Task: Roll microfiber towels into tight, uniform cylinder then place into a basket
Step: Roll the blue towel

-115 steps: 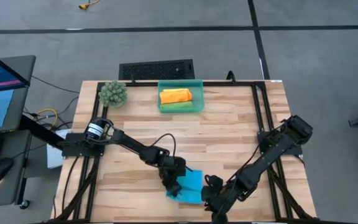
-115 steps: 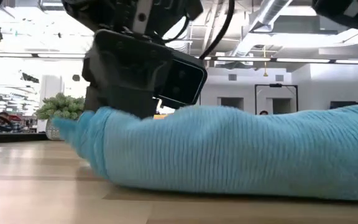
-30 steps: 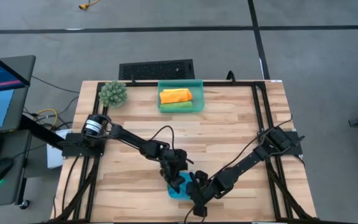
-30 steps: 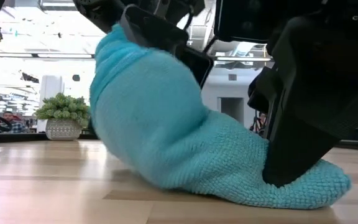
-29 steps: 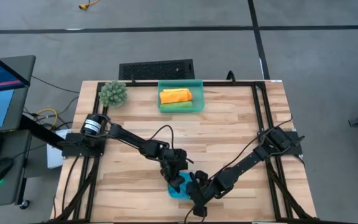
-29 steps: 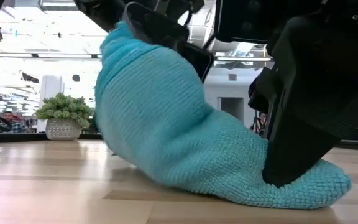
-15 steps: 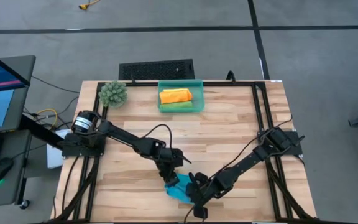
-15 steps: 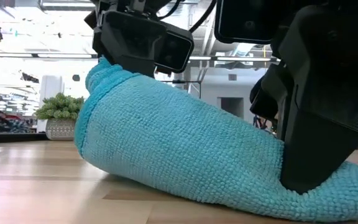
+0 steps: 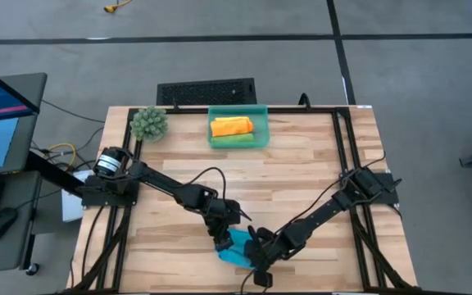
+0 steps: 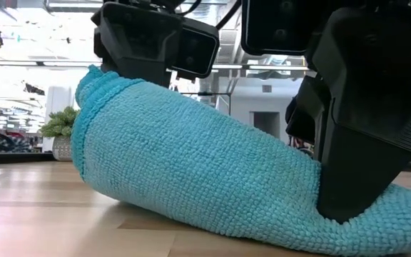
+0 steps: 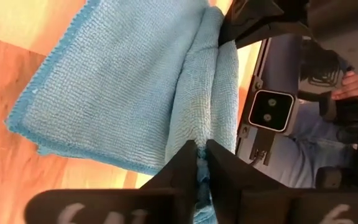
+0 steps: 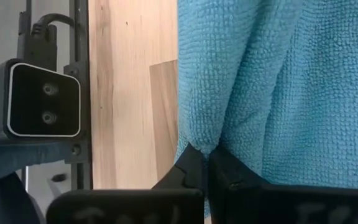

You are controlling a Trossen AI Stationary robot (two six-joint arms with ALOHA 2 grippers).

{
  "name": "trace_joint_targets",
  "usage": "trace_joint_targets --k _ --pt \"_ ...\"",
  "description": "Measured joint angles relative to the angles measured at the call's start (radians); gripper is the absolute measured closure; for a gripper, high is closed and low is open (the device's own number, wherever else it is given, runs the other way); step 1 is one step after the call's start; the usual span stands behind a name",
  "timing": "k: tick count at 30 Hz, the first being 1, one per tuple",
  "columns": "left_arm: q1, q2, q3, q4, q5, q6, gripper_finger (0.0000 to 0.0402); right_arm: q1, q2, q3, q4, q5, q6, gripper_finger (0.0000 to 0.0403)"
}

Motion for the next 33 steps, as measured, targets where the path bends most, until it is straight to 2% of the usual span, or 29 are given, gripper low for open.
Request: trace_joint_targets --k 6,12,17,24,27,33 --pt "-0.004 0.001 0.0 -0.005 -0.045 -0.016 0.0308 -0.003 0.0 0.0 0.0 -0.001 0.018 0.0388" --pt "-0.003 0.001 0.0 -0.028 0.055 0.025 0.0252 -0.007 0.0 0.0 0.003 -0.029 0.037 0.0395" --pt "0.014 -0.02 -0.001 -0.082 0.023 0.103 0.0245 -0.026 0.001 -0.001 0.028 -0.126 0.079 0.039" --pt "0.019 -0.102 -0.001 -0.064 -0.01 0.228 0.0256 -0.046 0.003 -0.002 0.058 -0.185 0.094 0.0393" --pt "-0.039 -0.149 -0.001 -0.066 -0.082 0.317 0.0261 -0.054 0.003 -0.002 0.058 -0.207 0.104 0.039" --pt "-0.219 -0.149 -0.001 -0.028 -0.367 0.542 0.0272 -0.076 0.003 -0.002 0.06 -0.224 0.106 0.0395"
